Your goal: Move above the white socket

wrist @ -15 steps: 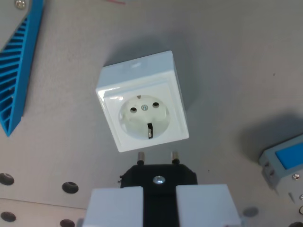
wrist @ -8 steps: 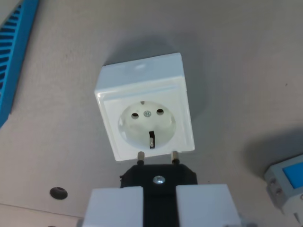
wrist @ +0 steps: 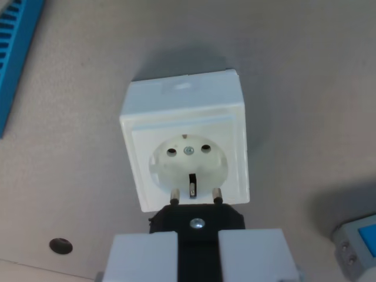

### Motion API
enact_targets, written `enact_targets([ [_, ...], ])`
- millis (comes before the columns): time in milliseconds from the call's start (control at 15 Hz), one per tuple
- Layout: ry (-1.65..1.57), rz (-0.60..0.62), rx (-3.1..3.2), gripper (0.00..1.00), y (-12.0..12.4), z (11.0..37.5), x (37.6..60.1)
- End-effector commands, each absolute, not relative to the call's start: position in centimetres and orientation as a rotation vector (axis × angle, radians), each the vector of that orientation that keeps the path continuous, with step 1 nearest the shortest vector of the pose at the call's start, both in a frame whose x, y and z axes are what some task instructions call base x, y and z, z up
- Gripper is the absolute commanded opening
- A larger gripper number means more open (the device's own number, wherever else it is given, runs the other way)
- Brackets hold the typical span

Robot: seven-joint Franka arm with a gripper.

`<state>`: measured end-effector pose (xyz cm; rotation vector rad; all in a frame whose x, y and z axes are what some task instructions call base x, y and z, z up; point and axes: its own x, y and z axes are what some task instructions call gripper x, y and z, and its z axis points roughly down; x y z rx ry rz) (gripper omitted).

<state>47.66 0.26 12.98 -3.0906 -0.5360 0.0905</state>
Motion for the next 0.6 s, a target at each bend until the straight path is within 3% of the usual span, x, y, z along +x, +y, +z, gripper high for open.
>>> enact_targets([
  [67,-0.663,-0.09,-3.076,0.0,0.4,12.05,46.93],
  [600,-0.653,-0.091,-3.08,0.0,0.51,11.34,46.54],
])
